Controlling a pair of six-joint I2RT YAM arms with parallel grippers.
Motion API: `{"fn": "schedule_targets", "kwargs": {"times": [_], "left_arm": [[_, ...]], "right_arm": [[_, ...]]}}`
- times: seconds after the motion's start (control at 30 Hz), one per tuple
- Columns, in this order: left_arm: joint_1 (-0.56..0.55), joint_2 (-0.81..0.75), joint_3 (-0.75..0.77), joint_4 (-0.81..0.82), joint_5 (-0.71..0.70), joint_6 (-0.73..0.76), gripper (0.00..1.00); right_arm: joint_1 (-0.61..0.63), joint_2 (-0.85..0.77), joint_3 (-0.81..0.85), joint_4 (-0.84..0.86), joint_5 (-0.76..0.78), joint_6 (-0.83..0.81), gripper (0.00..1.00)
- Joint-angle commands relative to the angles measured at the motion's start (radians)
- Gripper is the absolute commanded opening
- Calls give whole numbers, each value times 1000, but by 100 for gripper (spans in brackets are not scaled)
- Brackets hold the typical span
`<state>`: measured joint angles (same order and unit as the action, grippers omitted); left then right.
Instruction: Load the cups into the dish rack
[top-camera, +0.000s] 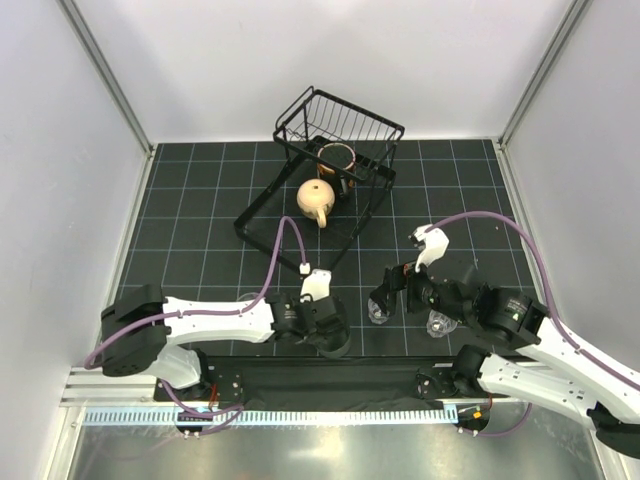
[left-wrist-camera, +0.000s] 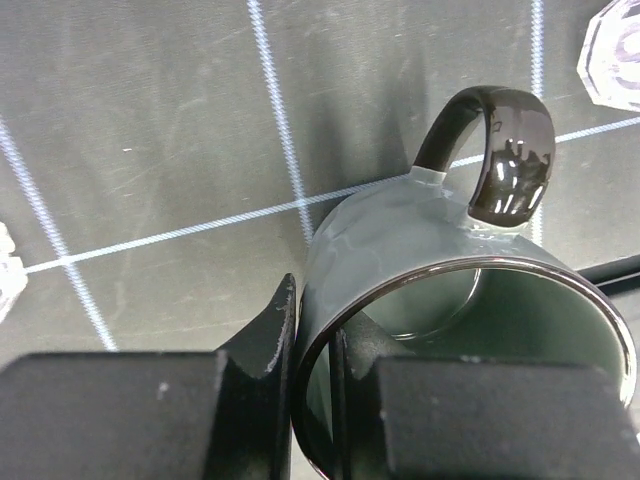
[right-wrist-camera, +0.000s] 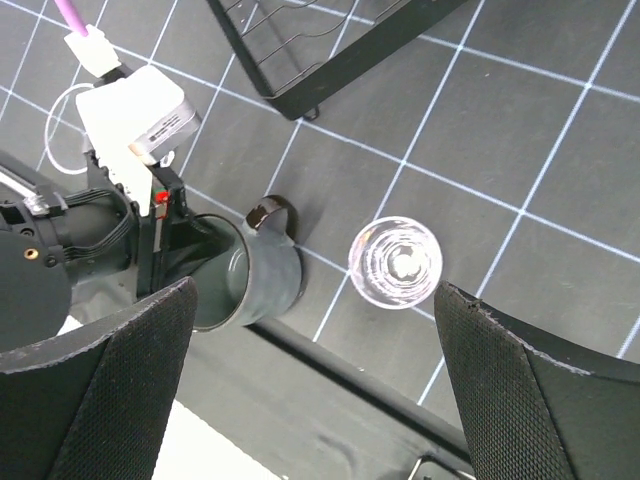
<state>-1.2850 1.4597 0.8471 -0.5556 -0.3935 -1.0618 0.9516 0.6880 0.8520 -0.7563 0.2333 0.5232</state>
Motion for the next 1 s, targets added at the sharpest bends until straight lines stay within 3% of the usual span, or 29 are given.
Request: {"fn": "schedule_targets", "kwargs": {"times": [0.0,0.13,0.27,0.4,0.5,0.6,0.77,0.87,0.97], "left_arm": [[-20,-48,67,-53,-77,22,0],[-82,-163,127,-124,-263,60,0],[-105,-306,107,-69,-442,175,0],[-105,-452,11,161,-525,498,0],[-105,-553,-60,369,-506,705,0],[-105,-630,-124,551,-495,1039,0],[-105,-688,-206,906,-430,1460,0],[-105,-685,-256,1026,-339,1670,0],[-105,-670,-264,1085,-251,1756,0]], "right_arm": [[-2,15,18,-1,-32,47,100],[-2,22,53,-37,-26,121,100],[-2,8,67,-5,-118,210,100],[-4,-1,61,63,-221,302,100],[-2,5,48,130,-349,366,100],[-4,15,41,187,-446,438,100],[-5,31,44,268,-526,541,97],[-8,61,68,291,-563,601,96],[-20,102,74,356,-630,687,93]]}}
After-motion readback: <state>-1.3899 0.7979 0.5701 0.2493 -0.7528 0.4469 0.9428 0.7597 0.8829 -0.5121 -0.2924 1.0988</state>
